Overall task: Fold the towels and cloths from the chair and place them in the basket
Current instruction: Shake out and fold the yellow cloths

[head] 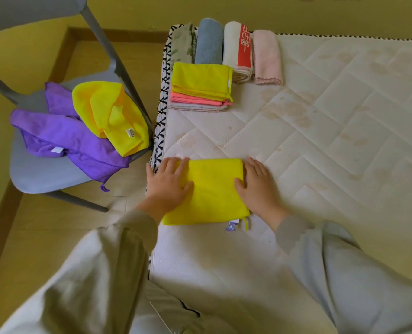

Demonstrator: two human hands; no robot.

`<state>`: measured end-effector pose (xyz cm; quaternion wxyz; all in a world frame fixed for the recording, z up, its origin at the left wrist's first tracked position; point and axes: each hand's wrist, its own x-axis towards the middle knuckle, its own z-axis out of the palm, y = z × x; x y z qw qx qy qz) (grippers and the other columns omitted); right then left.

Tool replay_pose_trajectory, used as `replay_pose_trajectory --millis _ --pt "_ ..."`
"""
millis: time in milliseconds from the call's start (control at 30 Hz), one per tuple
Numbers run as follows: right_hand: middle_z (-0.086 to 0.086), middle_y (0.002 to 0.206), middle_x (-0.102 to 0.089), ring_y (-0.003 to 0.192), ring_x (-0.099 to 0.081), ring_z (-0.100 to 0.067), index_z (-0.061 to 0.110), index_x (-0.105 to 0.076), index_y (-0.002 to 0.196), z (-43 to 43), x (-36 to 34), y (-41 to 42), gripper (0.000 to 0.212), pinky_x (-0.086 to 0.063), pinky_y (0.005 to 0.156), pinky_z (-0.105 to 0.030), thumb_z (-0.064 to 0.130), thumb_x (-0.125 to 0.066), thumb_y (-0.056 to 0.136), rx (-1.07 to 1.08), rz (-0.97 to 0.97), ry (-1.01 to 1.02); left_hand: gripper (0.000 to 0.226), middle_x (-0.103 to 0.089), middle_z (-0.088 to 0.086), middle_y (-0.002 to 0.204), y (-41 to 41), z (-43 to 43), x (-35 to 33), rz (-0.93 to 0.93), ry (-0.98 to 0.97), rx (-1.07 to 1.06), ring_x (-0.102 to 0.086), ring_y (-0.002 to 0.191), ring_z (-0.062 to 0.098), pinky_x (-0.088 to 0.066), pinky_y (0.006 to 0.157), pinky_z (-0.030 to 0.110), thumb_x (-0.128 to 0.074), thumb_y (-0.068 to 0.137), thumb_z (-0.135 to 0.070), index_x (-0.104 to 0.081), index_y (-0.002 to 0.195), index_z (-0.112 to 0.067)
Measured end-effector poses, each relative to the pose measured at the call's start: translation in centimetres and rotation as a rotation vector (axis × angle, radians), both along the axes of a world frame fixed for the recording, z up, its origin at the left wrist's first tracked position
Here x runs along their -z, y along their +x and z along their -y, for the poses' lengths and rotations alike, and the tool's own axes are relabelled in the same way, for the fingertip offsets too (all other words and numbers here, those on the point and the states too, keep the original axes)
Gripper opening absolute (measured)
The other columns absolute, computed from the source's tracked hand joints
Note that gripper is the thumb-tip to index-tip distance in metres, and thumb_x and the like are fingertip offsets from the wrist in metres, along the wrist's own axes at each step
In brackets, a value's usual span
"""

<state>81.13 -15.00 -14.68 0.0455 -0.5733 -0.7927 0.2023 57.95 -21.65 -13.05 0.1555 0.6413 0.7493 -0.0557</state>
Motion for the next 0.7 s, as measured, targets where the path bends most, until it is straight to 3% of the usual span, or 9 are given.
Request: replay_pose_trajectory --millis 67,133,233,333,400,467,567,600,700 --pt "-0.008 0.118 -0.055 0.118 -0.044 -0.029 0.012 -0.059 0.105 0.6 -1.0 -0.6 0.050 -0.032 0.099 -0.037 0.054 -0.045 0.084 0.109 0.046 0.000 0.063 -0.037 0.005 0.144 -1.1 -1.6 -1.5 -0.016 -0.067 -0.002 -0.028 0.137 0.027 -0.013 0.113 0.057 -0.045 0.091 -0.055 -0.028 0.146 -0.028" --pt "-0.008 0.118 -0.056 0.117 -0.044 -0.028 0.011 -0.058 0.107 1.4 -2.1 -0.9 0.049 -0.032 0.097 -0.038 0.054 -0.053 0.083 0.114 0.157 -0.128 0.054 -0.050 0.010 0.132 -1.6 -2.8 -3.0 0.046 -0.114 -0.049 -0.041 0.126 0.030 -0.030 0.107 0.046 -0.053 0.090 -0.047 -0.044 0.138 -0.022" --pt "-0.011 0.123 -0.054 0.120 -0.045 -0.031 0.010 -0.058 0.115 1.6 -3.0 -0.9 0.051 -0.036 0.094 -0.034 0.047 -0.058 0.081 0.038 0.254 -0.342 0.036 -0.059 0.014 0.112 -1.7 -3.5 -4.7 0.221 -0.174 -0.107 -0.054 0.102 0.028 -0.042 0.078 0.030 -0.058 0.091 -0.028 -0.058 0.122 -0.009" --pt "-0.010 0.085 -0.057 0.094 -0.057 -0.031 0.010 -0.055 0.074 0.4 -4.3 -0.7 0.020 -0.036 0.059 -0.025 0.028 -0.061 0.082 0.108 0.096 -0.498 0.021 -0.053 0.010 0.092 -1.8 -3.3 -5.9 0.287 -0.208 -0.125 -0.048 0.080 0.020 -0.034 0.056 0.025 -0.061 0.088 -0.024 -0.061 0.101 -0.007" --pt "-0.005 0.064 -0.044 0.077 -0.051 -0.024 0.012 -0.042 0.059 -1.0 -6.1 -0.6 0.032 -0.027 0.048 -0.025 0.018 -0.062 0.084 0.127 0.028 -0.530 0.020 -0.054 0.006 0.091 -1.8 -2.7 -6.4 0.397 -0.310 -0.192 -0.052 0.077 0.018 -0.040 0.053 0.020 -0.063 0.089 -0.024 -0.059 0.103 -0.011" --pt "-0.005 0.057 -0.038 0.073 -0.047 -0.023 0.011 -0.038 0.054 -2.6 -8.0 -0.6 0.037 -0.024 0.046 -0.025 0.014 -0.062 0.083 0.052 0.062 -0.477 0.019 -0.060 0.005 0.095 -1.9 -1.7 -6.9 0.673 -0.469 -0.393 -0.061 0.080 0.018 -0.055 0.058 0.021 -0.065 0.089 -0.016 -0.057 0.105 -0.014" --pt "-0.011 0.070 -0.054 0.083 -0.055 -0.027 0.008 -0.055 0.064 -4.8 -9.7 -1.7 0.022 -0.037 0.058 -0.027 0.015 -0.063 0.083 -0.021 0.058 -0.365 0.033 -0.068 0.016 0.109 -1.7 -0.2 -6.8 0.933 -0.749 -0.486 -0.067 0.093 0.027 -0.056 0.084 0.038 -0.065 0.087 -0.005 -0.058 0.119 -0.002" --pt "-0.012 0.088 -0.062 0.093 -0.057 -0.028 0.007 -0.063 0.080 -5.2 -9.9 -2.1 0.011 -0.043 0.068 -0.029 0.017 -0.064 0.084 -0.025 0.017 -0.325 0.030 -0.069 0.016 0.108 -1.4 0.4 -6.7 0.904 -0.815 -0.451 -0.068 0.090 0.025 -0.055 0.087 0.040 -0.064 0.089 -0.008 -0.058 0.118 -0.002" --pt "-0.011 0.118 -0.061 0.110 -0.053 -0.031 0.011 -0.059 0.114 -5.1 -9.8 -3.0 0.023 -0.040 0.088 -0.034 0.019 -0.057 0.092 -0.025 -0.041 -0.095 0.025 -0.071 0.004 0.088 0.0 1.3 -6.7 0.683 -0.923 -0.327 -0.068 0.076 0.013 -0.056 0.075 0.028 -0.051 0.097 -0.034 -0.063 0.094 -0.012"
